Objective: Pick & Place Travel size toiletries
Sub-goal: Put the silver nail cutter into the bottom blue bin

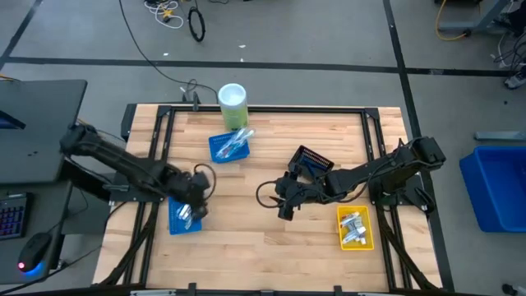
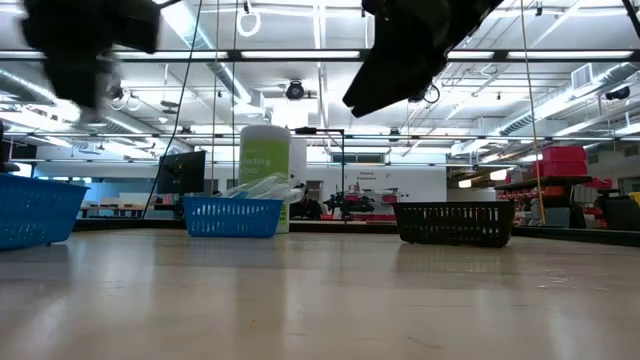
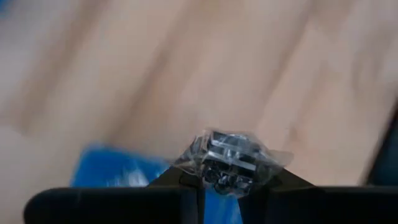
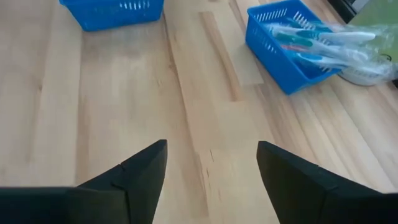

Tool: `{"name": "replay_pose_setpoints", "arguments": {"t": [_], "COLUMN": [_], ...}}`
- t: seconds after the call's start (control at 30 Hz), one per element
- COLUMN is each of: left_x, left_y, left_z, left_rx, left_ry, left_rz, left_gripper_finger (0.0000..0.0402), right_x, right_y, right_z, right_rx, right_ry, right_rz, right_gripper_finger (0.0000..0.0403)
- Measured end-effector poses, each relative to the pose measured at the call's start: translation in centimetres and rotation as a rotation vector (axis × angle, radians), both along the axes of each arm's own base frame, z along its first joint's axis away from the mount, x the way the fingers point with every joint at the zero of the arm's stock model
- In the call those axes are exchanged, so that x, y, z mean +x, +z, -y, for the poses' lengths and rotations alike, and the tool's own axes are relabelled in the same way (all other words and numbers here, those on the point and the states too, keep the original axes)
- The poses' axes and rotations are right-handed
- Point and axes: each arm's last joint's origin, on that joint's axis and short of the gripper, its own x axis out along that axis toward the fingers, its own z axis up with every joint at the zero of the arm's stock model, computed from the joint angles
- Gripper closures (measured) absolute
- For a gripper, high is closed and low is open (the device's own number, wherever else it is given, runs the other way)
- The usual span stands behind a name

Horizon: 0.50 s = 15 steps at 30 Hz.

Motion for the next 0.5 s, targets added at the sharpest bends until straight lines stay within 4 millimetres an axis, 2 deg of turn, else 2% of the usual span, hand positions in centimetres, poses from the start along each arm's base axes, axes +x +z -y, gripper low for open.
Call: {"name": "replay_pose_setpoints", "arguments": {"t": [0.1,0.27,0.5], "left_x": [-1.8,-3.1,-4.3], "left_y": [0.1,-0.4,-4.1], "left_z": [0.8,1.4,2.4], "left_rx": [-0.062,-0.13,-0.163], "left_ry": [-0.061,0.053,0.178], "left_rz": [-0.096,-0.232,-0.457], "left_gripper_finger": [0.034,0.0341,0.0326], "right_x": [-0.1,-0.1,-0.1], "right_y": [-0.1,-0.1,-0.1], "right_z": [0.0,0.0,0.0], "right_rx": [-0.017,-0.021,-0.005], "right_ry": [0.013,0.015,0.002], "right_rz": [-0.014,-0.023,-0.016], "right_gripper_finger": [0.0151,0.0164,0.0179]}}
